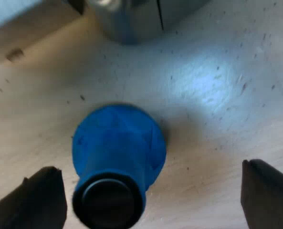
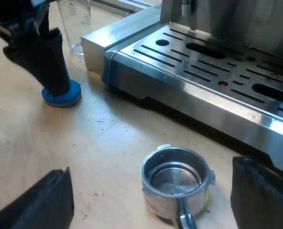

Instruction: Grind coffee beans and then tamp

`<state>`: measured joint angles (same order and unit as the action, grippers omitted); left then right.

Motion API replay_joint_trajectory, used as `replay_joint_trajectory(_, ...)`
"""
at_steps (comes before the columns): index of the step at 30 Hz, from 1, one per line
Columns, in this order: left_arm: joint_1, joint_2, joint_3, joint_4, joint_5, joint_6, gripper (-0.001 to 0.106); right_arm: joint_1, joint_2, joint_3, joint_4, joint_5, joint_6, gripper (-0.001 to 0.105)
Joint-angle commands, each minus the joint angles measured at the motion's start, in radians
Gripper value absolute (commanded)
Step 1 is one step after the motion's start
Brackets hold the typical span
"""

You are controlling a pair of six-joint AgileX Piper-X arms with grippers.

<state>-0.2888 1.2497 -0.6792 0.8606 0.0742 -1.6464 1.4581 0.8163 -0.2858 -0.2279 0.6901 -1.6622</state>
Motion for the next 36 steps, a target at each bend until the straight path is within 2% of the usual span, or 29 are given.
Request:
replay_joint_trajectory(1, 0.001, -0.074, -0.031, 0.011, 0.005, -0.009, 0.075, 0.0, 0.002, -0.023, -0.005, -0.035, 0.013, 0.07)
replay_joint_trajectory(6, 0.001, -0.226, -0.053, 0.009, 0.005, -0.009, 0.075, 0.0, 0.002, -0.076, 0.073, -0.048, 0.022, 0.07)
replay_joint_trajectory(9, 0.001, -0.336, -0.059, 0.009, 0.005, -0.009, 0.075, 0.0, 0.002, -0.145, 0.177, -0.122, 0.058, 0.07)
replay_joint_trajectory(11, 0.001, -0.435, -0.059, 0.009, 0.005, -0.009, 0.075, 0.0, 0.002, -0.221, 0.318, -0.195, 0.058, 0.07)
replay_joint_trajectory(14, 0.001, -0.551, -0.059, 0.015, 0.005, -0.009, 0.075, 0.0, 0.002, -0.315, 0.484, -0.25, 0.072, 0.07)
replay_joint_trajectory(17, 0.001, -0.651, -0.07, 0.033, 0.005, -0.009, 0.075, 0.0, 0.002, -0.425, 0.62, -0.254, 0.074, 0.07)
replay_joint_trajectory(19, 0.001, -0.706, -0.081, 0.036, 0.005, -0.009, 0.075, -0.009, 0.002, -0.475, 0.675, -0.254, 0.074, 0.07)
replay_joint_trajectory(21, 0.001, -0.764, -0.103, 0.035, 0.005, -0.009, 0.075, -0.011, 0.002, -0.489, 0.683, -0.254, 0.074, 0.07)
replay_joint_trajectory(22, 0.001, -0.778, -0.111, 0.035, 0.005, -0.009, 0.075, -0.028, 0.002, -0.526, 0.728, -0.264, 0.091, 0.07)
replay_joint_trajectory(23, 0.001, -0.791, -0.121, 0.031, 0.005, -0.009, 0.075, -0.05, 0.002, -0.555, 0.782, -0.305, 0.126, 0.07)
replay_joint_trajectory(24, 0.001, -0.799, -0.124, 0.031, 0.005, -0.009, 0.075, -0.122, 0.002, -0.607, 0.851, -0.389, 0.131, 0.07)
replay_joint_trajectory(25, 0.001, -0.825, -0.159, 0.031, 0.005, -0.009, 0.075, -0.211, 0.005, -0.665, 0.939, -0.49, 0.103, 0.07)
replay_joint_trajectory(30, 0.013, -0.813, -0.229, 0.034, 0.002, -0.025, 0.075, -0.443, 0.005, -0.745, 1.022, -0.553, 0.065, 0.07)
replay_joint_trajectory(36, 0.107, -0.723, -0.292, 0.083, 0.016, -0.033, 0.075, -0.753, 0.005, -0.805, 1.142, -0.699, 0.063, 0.07)
